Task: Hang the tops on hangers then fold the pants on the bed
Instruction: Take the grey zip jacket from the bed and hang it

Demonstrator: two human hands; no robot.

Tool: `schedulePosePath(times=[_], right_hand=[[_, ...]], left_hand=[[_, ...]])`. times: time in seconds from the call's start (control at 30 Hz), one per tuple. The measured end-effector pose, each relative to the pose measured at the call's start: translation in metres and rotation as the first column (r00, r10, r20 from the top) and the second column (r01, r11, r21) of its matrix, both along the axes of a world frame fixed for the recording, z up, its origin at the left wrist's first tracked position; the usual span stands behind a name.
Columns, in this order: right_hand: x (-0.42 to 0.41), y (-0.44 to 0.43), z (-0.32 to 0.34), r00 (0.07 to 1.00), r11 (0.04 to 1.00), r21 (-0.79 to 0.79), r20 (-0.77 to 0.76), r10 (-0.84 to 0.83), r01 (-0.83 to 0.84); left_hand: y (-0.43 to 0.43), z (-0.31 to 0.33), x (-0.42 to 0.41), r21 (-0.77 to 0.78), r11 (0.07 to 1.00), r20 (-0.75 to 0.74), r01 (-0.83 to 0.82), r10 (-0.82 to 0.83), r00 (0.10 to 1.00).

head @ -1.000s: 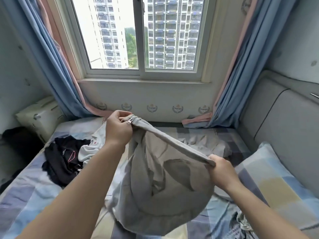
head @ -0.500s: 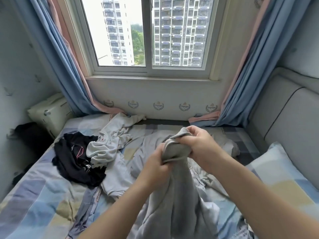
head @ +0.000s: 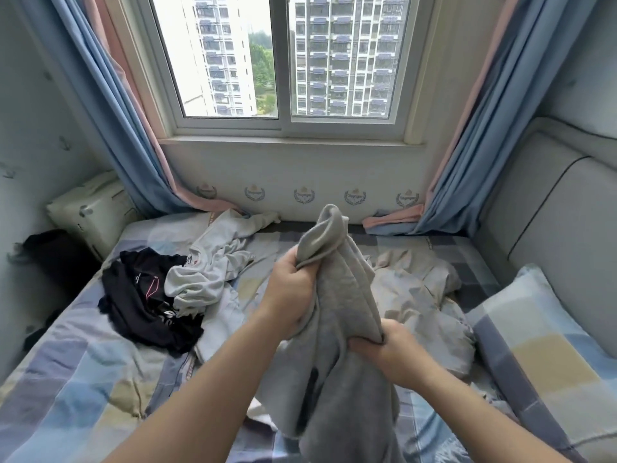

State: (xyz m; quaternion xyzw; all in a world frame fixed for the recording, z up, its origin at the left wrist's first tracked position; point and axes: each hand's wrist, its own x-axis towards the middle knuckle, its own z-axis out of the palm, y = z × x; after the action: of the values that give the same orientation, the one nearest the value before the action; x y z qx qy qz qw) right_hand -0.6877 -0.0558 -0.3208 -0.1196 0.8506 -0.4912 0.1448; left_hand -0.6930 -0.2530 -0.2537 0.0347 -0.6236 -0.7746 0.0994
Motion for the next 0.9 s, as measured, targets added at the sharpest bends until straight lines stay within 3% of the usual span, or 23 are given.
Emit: schedulePosePath(times=[0.07, 0.27, 0.3, 0.37, 0.4, 0.43, 0.53, 0.6, 0.7, 0.77, 0.83, 0.9], right_hand=[[-0.004, 0.001, 0.005, 0.999, 0.996, -0.084, 0.002, -0.035, 0.035], [-0.011, -0.008, 0.033, 0.993, 0.906, -0.408, 0.016, -0.119, 0.115], [-0.013, -0.011, 0.039, 0.991, 0.889, -0.437, 0.037, -0.132, 0.135], [-0.018, -0.015, 0.054, 0.981, 0.872, -0.449, 0.069, -0.183, 0.195], [-0.022, -0.017, 0.062, 0.973, 0.861, -0.454, 0.091, -0.211, 0.229], [-0.027, -0.019, 0.072, 0.966, 0.84, -0.479, 0.119, -0.228, 0.257], [-0.041, -0.03, 0.101, 0.951, 0.741, -0.597, 0.196, -0.239, 0.309], [-0.048, -0.038, 0.114, 0.941, 0.677, -0.654, 0.249, -0.228, 0.338], [-0.05, -0.039, 0.124, 0.938, 0.646, -0.692, 0.323, -0.123, 0.323], [-0.045, -0.028, 0.121, 0.965, 0.723, -0.653, 0.251, -0.075, 0.226], [-0.031, -0.01, 0.109, 0.992, 0.889, -0.443, 0.088, -0.087, 0.117], [-0.004, 0.004, 0.082, 0.999, 0.99, -0.139, -0.045, -0.027, 0.021]], left_hand=[[-0.006, -0.003, -0.007, -0.044, 0.997, 0.03, -0.07, 0.072, 0.997], [-0.012, -0.009, -0.002, -0.442, 0.864, 0.108, -0.241, 0.318, 0.942], [-0.008, -0.011, 0.007, -0.515, 0.804, 0.048, -0.298, 0.374, 0.926], [0.002, -0.016, 0.031, -0.559, 0.705, -0.213, -0.436, 0.386, 0.898], [0.007, -0.021, 0.043, -0.575, 0.695, -0.301, -0.431, 0.309, 0.902], [0.011, -0.027, 0.054, -0.608, 0.712, -0.295, -0.352, 0.209, 0.932], [0.02, -0.044, 0.069, -0.693, 0.72, 0.065, 0.033, 0.017, 0.998], [0.018, -0.05, 0.06, -0.721, 0.691, 0.14, 0.055, 0.067, 0.988], [0.007, -0.043, 0.036, -0.616, 0.784, 0.075, -0.079, 0.158, 0.985], [0.0, -0.035, 0.023, -0.441, 0.886, 0.108, -0.141, 0.208, 0.972], [-0.001, -0.025, 0.016, -0.261, 0.947, 0.172, -0.189, 0.239, 0.956], [-0.003, -0.017, 0.009, -0.112, 0.966, 0.23, -0.233, 0.253, 0.94]])
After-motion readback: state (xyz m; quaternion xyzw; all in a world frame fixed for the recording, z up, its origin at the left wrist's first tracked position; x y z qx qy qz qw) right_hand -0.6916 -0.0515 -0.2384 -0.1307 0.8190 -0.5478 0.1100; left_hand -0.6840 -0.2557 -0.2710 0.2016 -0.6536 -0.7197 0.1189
